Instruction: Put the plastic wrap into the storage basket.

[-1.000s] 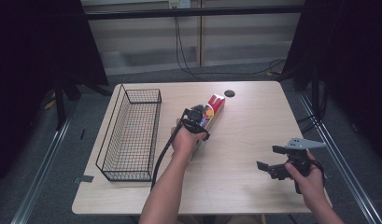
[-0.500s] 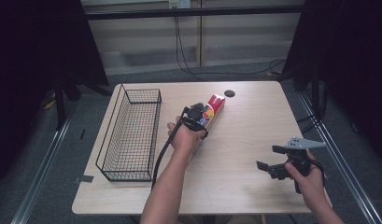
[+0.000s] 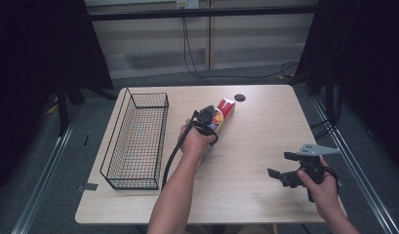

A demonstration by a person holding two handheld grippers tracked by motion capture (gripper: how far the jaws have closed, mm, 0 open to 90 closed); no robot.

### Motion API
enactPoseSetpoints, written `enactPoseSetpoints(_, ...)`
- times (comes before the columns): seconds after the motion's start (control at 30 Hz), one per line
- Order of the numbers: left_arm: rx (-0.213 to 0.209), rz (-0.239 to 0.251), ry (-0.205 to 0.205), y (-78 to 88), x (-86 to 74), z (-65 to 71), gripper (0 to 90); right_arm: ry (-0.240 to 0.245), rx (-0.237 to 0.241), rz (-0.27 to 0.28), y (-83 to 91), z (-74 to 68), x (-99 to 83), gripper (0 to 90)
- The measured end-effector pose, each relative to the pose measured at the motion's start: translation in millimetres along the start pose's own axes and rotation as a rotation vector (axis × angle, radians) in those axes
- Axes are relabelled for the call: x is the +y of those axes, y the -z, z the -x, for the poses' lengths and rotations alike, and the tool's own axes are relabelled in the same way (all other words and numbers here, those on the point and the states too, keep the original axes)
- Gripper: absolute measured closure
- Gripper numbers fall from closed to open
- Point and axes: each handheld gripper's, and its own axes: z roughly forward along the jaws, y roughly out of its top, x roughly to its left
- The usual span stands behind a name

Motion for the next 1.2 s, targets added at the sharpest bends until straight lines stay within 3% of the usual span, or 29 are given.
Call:
enactPoseSetpoints(0.23, 0.005, -0.022, 0.008, 0.8, 1.6, 2.3, 40.8, -0.001, -0.001, 0.001, 0.6, 0.6, -0.1, 1.6)
enactPoseSetpoints(0.33, -0.019, -0.027, 0.048, 1.5, 1.3, 3.9, 41.5, -0.004, -0.004, 0.007, 0.7, 1.2, -0.1, 1.6)
enactPoseSetpoints(0.47, -0.033, -0.040, 0.059, 6.1, 1.0, 4.1, 42.3, -0.004, -0.004, 0.007, 1.7, 2.3, 0.0, 1.6)
enactPoseSetpoints(0.67, 0.001, -0.073, 0.069, 22.0, 0.2, 6.8, 43.4, -0.015, -0.004, 0.014, 2.0, 2.1, 0.4, 1.6)
enactPoseSetpoints(0.83, -0.059, -0.084, 0.108, 34.5, -2.0, 0.4, 44.0, -0.012, 0.000, 0.018, 2.3, 1.8, 1.2, 1.6)
enactPoseSetpoints(0.87, -0.056, -0.099, 0.092, 38.1, -2.3, -1.6, 44.1, -0.012, 0.000, 0.018, 2.4, 1.8, 1.3, 1.6)
enactPoseSetpoints(0.9, -0.039, -0.083, 0.104, 39.8, -3.0, -1.0, 44.1, -0.013, 0.000, 0.018, 2.5, 1.9, 1.3, 1.6)
enactPoseSetpoints(1.0, -0.058, -0.096, 0.102, 45.8, -3.7, -3.9, 44.1, -0.011, 0.000, 0.022, 2.5, 2.1, 1.5, 1.6)
enactPoseSetpoints(1.1, -0.046, -0.090, 0.094, 51.1, -4.2, -5.2, 44.1, -0.014, 0.001, 0.021, 2.6, 1.2, 2.0, 1.6)
enactPoseSetpoints(1.13, -0.057, -0.079, 0.114, 52.2, -4.8, -5.2, 44.1, -0.012, 0.001, 0.020, 2.6, 1.2, 2.1, 1.6)
enactPoseSetpoints(1.2, -0.069, -0.084, 0.116, 55.9, -5.4, -7.4, 44.1, -0.012, 0.001, 0.021, 2.6, 1.1, 2.2, 1.6)
